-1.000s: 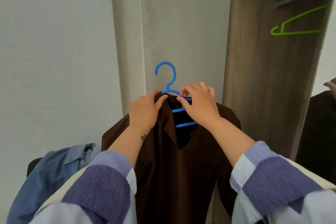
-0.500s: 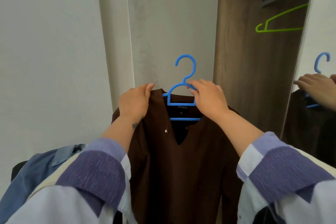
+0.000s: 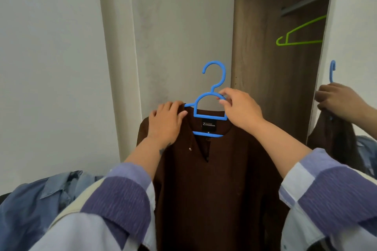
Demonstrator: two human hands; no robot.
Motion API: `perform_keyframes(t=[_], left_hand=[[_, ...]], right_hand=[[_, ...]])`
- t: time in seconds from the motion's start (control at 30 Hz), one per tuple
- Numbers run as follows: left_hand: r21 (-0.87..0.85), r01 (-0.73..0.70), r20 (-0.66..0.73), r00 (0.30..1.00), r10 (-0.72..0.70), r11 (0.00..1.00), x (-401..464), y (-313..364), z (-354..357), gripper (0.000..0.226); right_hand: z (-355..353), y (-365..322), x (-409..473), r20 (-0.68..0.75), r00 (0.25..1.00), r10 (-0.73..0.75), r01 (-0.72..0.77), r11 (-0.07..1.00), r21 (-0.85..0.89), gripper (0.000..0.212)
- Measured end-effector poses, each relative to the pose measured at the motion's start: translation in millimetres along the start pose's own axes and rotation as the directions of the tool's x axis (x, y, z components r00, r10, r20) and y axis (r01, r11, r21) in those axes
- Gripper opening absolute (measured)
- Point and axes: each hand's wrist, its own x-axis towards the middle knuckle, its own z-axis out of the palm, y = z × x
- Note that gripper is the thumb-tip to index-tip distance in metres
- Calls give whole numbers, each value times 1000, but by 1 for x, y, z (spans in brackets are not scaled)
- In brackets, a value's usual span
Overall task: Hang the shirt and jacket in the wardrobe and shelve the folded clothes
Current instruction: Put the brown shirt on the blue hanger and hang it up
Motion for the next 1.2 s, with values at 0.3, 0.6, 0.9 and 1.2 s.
perform_keyframes(t=[0.3,0.6,0.9,1.2], left_hand=[[-246,-15,-137,990,-19,969,45,44,39,20],[-456,-89,-13,996,93,885,93,87,78,21],[-537,56,118,993,9,842,140,144,94,28],[-765,234,414,892,180,600,169,142,56,26]], right_hand=[[-72,57,-12,410,890,198,-214,977,-6,26],[-102,72,-38,482,819,312,-521,757,395,18],[-67,65,-3,96,802,589,-552,670,496,14],[20,45,51,-309,763,568,-435,804,405,16]])
